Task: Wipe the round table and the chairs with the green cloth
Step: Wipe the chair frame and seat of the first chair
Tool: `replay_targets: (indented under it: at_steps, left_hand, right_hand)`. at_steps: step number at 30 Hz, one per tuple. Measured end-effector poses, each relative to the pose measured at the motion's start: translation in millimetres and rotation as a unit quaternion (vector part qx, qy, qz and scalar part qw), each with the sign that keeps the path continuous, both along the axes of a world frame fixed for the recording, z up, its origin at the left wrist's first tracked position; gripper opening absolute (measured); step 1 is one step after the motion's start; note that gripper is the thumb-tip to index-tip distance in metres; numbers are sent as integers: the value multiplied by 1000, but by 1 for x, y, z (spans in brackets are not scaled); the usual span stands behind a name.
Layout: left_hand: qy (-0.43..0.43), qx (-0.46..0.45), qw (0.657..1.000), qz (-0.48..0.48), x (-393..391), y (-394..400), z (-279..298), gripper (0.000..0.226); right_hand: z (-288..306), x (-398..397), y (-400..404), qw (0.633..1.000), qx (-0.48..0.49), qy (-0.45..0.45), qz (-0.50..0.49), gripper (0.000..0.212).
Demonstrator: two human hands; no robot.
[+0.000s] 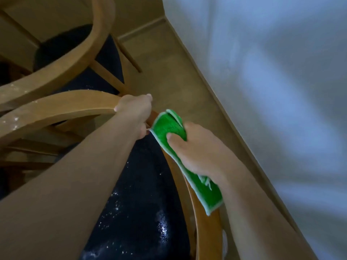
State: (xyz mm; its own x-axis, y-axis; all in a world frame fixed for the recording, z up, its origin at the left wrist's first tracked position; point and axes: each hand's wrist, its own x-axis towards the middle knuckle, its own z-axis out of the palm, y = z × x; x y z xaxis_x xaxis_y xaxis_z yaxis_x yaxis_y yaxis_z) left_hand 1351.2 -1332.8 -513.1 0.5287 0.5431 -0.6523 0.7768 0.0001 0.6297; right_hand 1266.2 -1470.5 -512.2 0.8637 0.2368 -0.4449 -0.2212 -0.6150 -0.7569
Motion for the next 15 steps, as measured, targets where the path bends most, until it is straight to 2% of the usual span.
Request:
replay_targets:
  at_steps: [1, 3, 6, 7, 9, 10, 12, 13, 14, 15]
  left_hand:
    - [2, -4, 1000, 2, 3, 4, 1, 29]
    - [23, -4, 1000, -14, 6, 14, 2, 22]
    - [77, 33, 995, -51, 12, 26, 4, 35]
    - [88, 43, 993, -60, 14, 27, 4, 39]
    - [120, 53, 988, -84, 18, 28, 4, 45]
    - [143, 53, 983, -99, 19, 27, 5, 48]
    - [182, 53, 973, -130, 21, 25, 8, 54]
    - [195, 52, 969, -145, 22, 25, 9, 55]
    - [206, 50, 965, -154, 23, 24, 9, 56]
    - [210, 54, 963, -159, 23, 24, 9, 57]
  right_hand:
    - [1, 21, 7, 999, -17, 18, 26, 29]
    - [2, 46, 21, 997, -40, 29, 55, 29]
    - [5, 30, 17, 997, -51, -15, 63, 25]
    - [4, 14, 9, 998, -22, -37, 50, 24]
    - [-2, -28, -9, 991, 125, -40, -8, 24]
    - [-5, -49, -15, 974, 221, -18, -44, 27]
    - [-11, -81, -24, 900, 409, 75, -131, 35]
    - [-15, -89, -27, 856, 469, 130, -173, 36]
    - [-19, -87, -29, 841, 481, 158, -189, 34]
    - [-21, -76, -30, 852, 467, 163, -170, 27]
